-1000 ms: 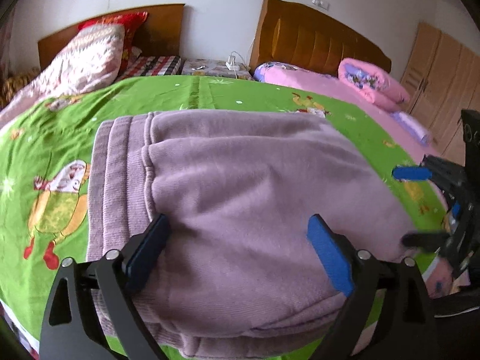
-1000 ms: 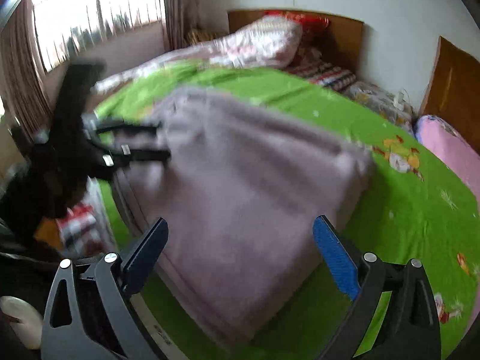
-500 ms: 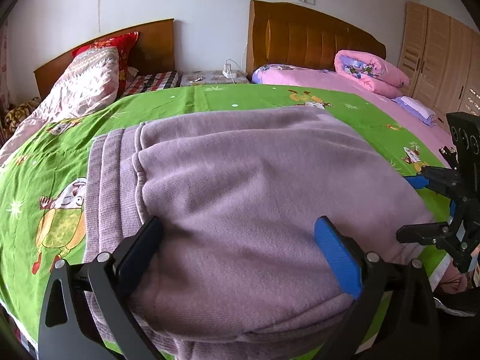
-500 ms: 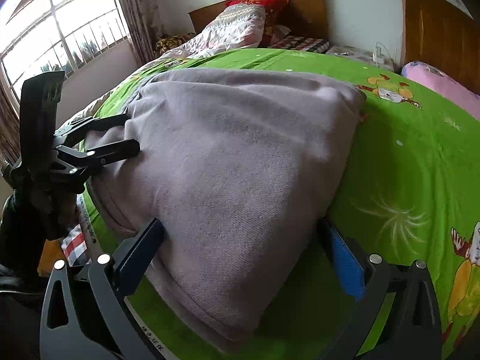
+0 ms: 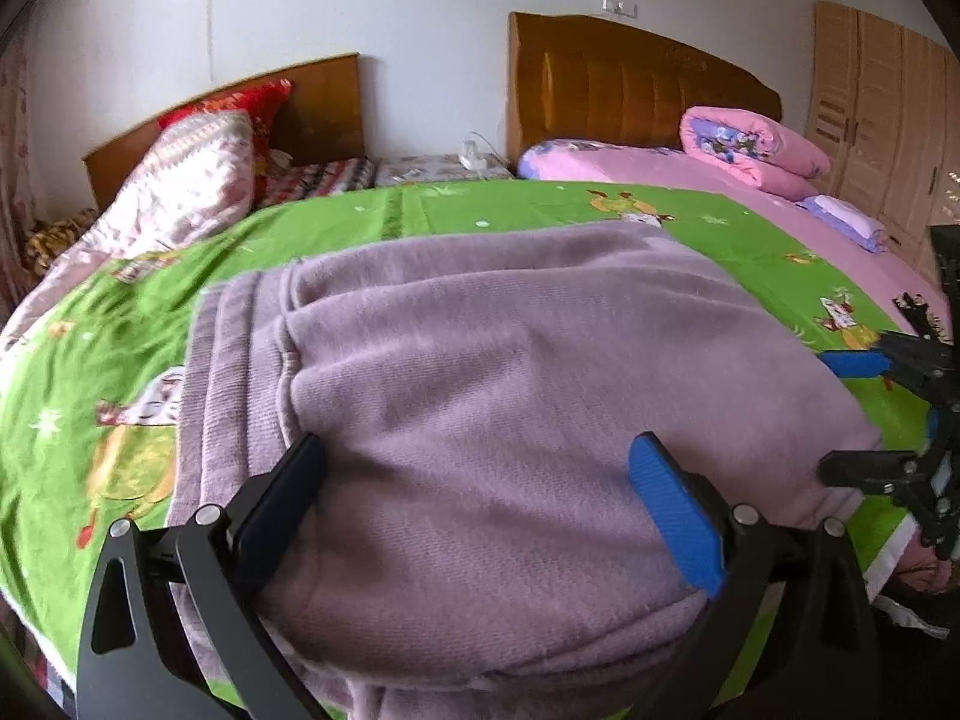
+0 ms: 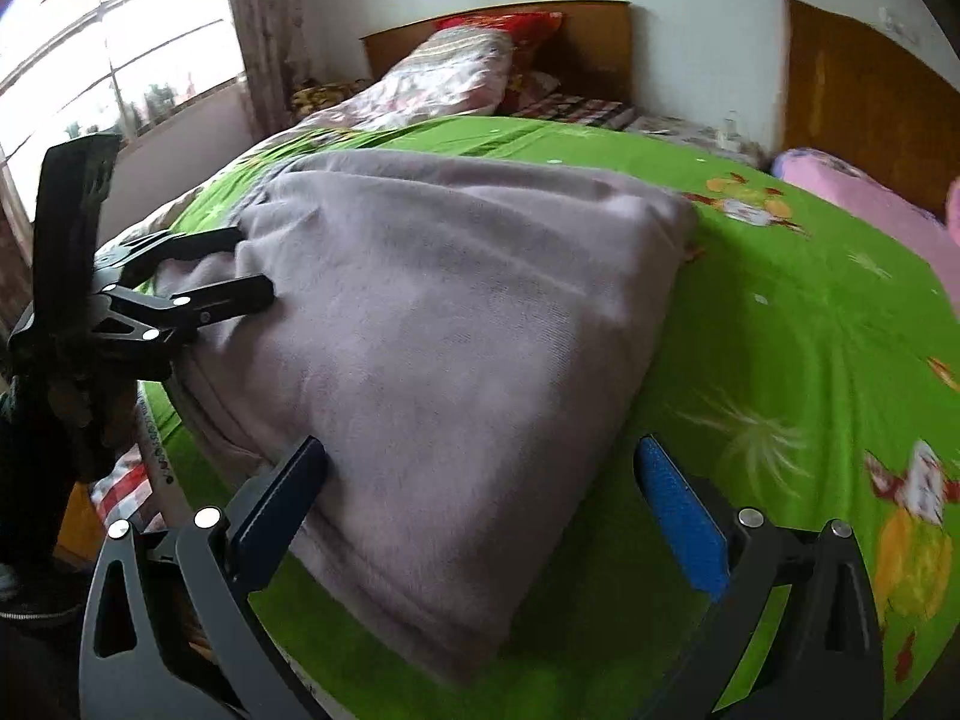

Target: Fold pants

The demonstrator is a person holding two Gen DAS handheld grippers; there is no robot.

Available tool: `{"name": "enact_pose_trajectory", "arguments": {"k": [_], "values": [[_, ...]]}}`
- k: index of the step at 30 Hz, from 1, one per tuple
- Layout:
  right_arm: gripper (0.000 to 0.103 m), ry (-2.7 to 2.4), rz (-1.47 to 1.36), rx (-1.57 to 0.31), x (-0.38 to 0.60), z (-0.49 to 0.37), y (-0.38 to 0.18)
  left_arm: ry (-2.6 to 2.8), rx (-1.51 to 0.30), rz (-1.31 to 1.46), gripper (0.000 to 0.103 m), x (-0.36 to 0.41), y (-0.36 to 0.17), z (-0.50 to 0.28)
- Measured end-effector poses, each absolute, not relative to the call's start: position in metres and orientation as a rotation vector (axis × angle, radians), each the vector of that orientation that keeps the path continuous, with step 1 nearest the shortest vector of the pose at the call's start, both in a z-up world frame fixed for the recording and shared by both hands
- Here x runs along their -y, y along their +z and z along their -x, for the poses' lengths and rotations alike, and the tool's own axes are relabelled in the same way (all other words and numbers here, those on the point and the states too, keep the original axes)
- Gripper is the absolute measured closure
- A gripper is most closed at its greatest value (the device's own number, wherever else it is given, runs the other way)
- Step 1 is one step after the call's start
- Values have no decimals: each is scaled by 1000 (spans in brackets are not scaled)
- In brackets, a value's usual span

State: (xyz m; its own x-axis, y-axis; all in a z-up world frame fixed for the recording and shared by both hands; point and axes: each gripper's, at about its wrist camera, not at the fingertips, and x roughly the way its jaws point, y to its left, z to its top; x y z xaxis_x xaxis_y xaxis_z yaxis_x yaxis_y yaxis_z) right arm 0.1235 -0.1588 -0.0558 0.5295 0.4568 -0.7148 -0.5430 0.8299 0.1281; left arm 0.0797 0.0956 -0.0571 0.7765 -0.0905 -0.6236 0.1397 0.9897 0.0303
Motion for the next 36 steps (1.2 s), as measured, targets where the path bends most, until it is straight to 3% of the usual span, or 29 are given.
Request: {"name": "enact_pose_trajectory", "arguments": {"k": [13, 21, 30, 32, 36], "values": [[4, 436, -8, -744, 224, -91, -28, 122, -650, -121, 2, -84, -47, -65], [4, 706, 43, -699, 165, -83, -22, 141, -675, -130, 1, -87, -53, -65], [4, 786, 153, -796, 131, -83, -48, 126, -692, -118, 1, -97, -59, -64], [4, 792, 163, -824, 129, -87, -37, 102, -691, -57, 1, -107, -50, -59], [4, 835, 246, -693, 120, -99, 3, -21, -570, 422, 1, -197, -16, -33]]}}
